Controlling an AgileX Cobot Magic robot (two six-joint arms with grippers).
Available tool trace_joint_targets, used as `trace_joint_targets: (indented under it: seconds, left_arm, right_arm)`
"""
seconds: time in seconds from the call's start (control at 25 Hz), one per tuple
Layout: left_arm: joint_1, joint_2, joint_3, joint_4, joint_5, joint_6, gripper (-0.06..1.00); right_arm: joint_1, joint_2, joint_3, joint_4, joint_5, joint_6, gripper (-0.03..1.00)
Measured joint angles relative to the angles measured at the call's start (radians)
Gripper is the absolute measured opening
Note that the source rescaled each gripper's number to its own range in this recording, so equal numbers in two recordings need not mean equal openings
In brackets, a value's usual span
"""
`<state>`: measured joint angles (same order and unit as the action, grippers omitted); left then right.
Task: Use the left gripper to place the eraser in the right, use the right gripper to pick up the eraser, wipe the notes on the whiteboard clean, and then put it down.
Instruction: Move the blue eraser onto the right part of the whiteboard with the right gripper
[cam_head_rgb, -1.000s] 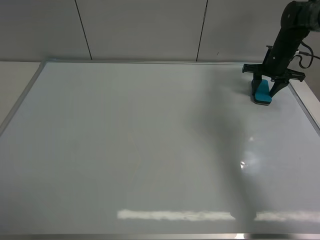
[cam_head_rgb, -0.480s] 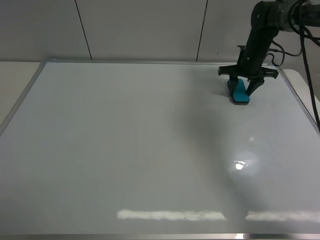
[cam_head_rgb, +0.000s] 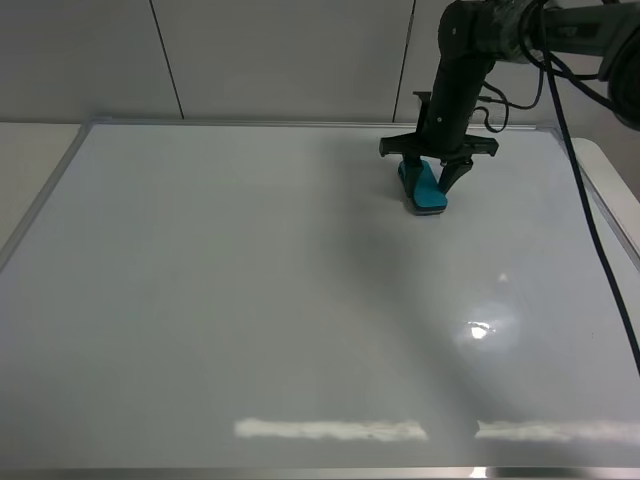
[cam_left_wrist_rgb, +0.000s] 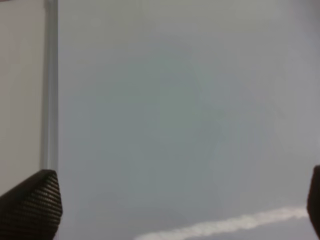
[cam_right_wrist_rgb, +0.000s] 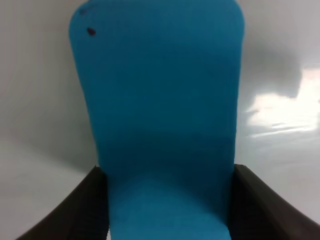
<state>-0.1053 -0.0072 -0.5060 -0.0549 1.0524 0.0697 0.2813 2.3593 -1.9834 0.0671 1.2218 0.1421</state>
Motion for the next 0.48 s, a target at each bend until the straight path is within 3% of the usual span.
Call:
trace_joint_targets:
  seconds: [0.48]
  left_arm:
    - [0.0,0.0,0.0,0.0,0.0,0.0,1.0]
  right_arm:
    - [0.033,-0.316,0.02,-0.053,-0.002,0.049,0.05]
